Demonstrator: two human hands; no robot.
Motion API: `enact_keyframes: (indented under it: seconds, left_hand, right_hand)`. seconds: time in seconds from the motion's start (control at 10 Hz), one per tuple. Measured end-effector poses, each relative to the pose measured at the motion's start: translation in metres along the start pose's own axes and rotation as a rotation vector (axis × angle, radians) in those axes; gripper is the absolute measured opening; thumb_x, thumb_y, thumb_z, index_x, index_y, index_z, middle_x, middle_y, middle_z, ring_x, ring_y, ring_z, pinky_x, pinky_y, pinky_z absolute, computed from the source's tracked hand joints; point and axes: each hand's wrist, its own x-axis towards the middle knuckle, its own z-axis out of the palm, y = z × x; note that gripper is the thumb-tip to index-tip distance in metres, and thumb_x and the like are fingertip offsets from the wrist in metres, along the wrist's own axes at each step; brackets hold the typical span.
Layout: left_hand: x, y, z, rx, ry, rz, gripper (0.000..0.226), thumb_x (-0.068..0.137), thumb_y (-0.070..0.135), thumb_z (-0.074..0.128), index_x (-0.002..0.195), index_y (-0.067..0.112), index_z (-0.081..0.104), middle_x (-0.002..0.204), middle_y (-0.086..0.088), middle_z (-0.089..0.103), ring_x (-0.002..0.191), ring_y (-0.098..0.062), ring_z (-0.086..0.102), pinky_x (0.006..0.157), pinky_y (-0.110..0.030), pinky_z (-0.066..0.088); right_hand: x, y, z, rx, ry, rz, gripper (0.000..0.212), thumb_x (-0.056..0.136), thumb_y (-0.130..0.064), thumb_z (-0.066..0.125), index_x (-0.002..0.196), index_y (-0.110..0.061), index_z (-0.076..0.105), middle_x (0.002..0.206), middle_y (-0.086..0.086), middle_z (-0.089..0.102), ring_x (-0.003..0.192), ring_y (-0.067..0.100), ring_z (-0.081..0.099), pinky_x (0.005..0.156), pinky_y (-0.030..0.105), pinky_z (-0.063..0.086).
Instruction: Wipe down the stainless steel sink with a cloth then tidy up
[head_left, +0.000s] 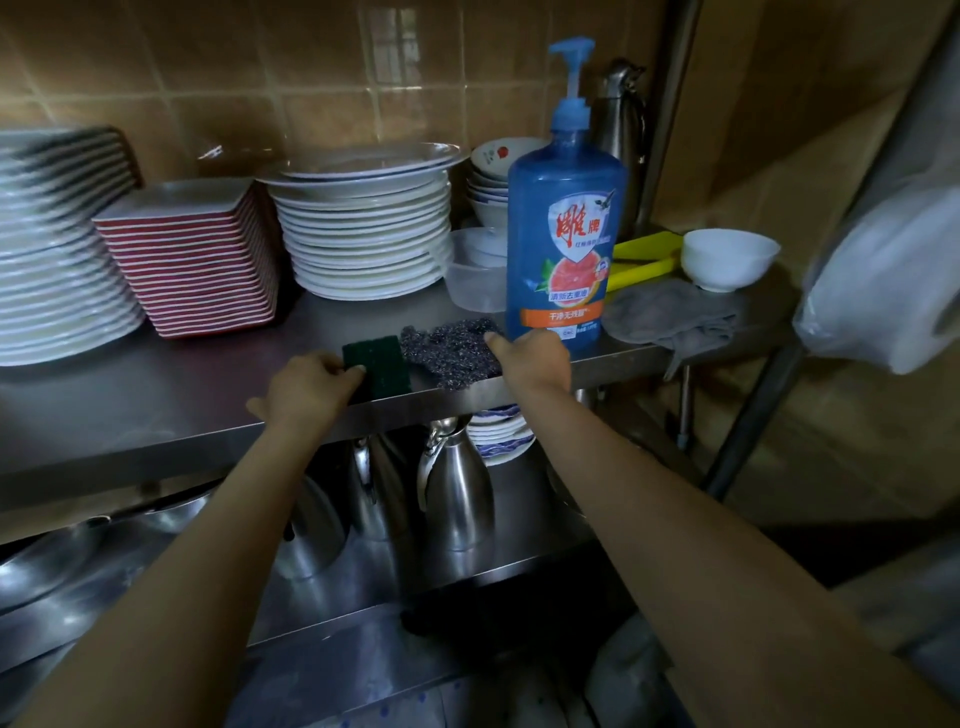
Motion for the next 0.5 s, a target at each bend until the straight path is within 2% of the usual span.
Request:
enact_keyframes:
  seconds: [0.1, 0.2, 0.3, 0.4, 0.5]
  left_hand:
    - [-0.008, 0.004, -0.003, -0.09, 0.054, 0.02, 0.031, 0.083, 0.041, 0.06, 0.109, 0.024, 0.064, 0.117, -0.003, 0.063, 0.116, -0.03, 0.05, 0.098, -0.042, 0.028]
    - [-0.019, 0.013, -0.003, -0.319, 0.077, 0.148, 0.028, 0.082, 0.031, 0.065, 0.106, 0.017, 0.065, 0.11, -0.004, 0.065, 0.107, -0.026, 0.057, 0.096, -0.037, 0.038]
    - [-0.04, 0.033, 0.0, -0.646, -0.011, 0.234, 0.028, 0.084, 0.015, 0.064, 0.111, 0.007, 0.062, 0.101, -0.008, 0.063, 0.089, -0.013, 0.057, 0.08, -0.019, 0.043]
    - [-0.068, 0.054, 0.009, -0.87, -0.18, 0.244, 0.029, 0.086, 0.012, 0.061, 0.115, 0.011, 0.057, 0.099, -0.001, 0.06, 0.079, 0.0, 0.054, 0.071, -0.013, 0.04]
    - [-0.096, 0.07, 0.017, -1.024, -0.311, 0.206, 0.026, 0.088, 0.012, 0.058, 0.113, 0.02, 0.055, 0.096, 0.008, 0.061, 0.084, 0.001, 0.056, 0.073, -0.019, 0.042]
  right_hand:
    - [-0.005, 0.004, -0.012, 0.017, 0.005, -0.075, 0.041, 0.084, -0.041, 0.063, 0.058, -0.012, 0.05, 0.062, 0.008, 0.053, 0.075, 0.03, 0.056, 0.065, 0.027, 0.034]
    - [-0.018, 0.01, -0.036, 0.209, 0.022, -0.068, 0.032, 0.084, -0.031, 0.067, 0.102, -0.005, 0.063, 0.094, 0.011, 0.065, 0.093, 0.021, 0.059, 0.079, 0.026, 0.04]
    - [-0.035, 0.02, -0.064, 0.427, 0.021, -0.041, 0.037, 0.084, -0.022, 0.068, 0.114, -0.004, 0.056, 0.097, 0.008, 0.06, 0.091, 0.017, 0.057, 0.082, 0.028, 0.043]
    - [-0.056, 0.031, -0.097, 0.533, -0.003, 0.022, 0.043, 0.086, -0.018, 0.064, 0.124, -0.006, 0.049, 0.12, 0.013, 0.058, 0.11, 0.023, 0.057, 0.095, 0.037, 0.045]
    - [-0.07, 0.048, -0.127, 0.6, -0.017, 0.045, 0.049, 0.088, -0.017, 0.061, 0.133, -0.008, 0.042, 0.131, 0.011, 0.052, 0.118, 0.023, 0.054, 0.098, 0.036, 0.044]
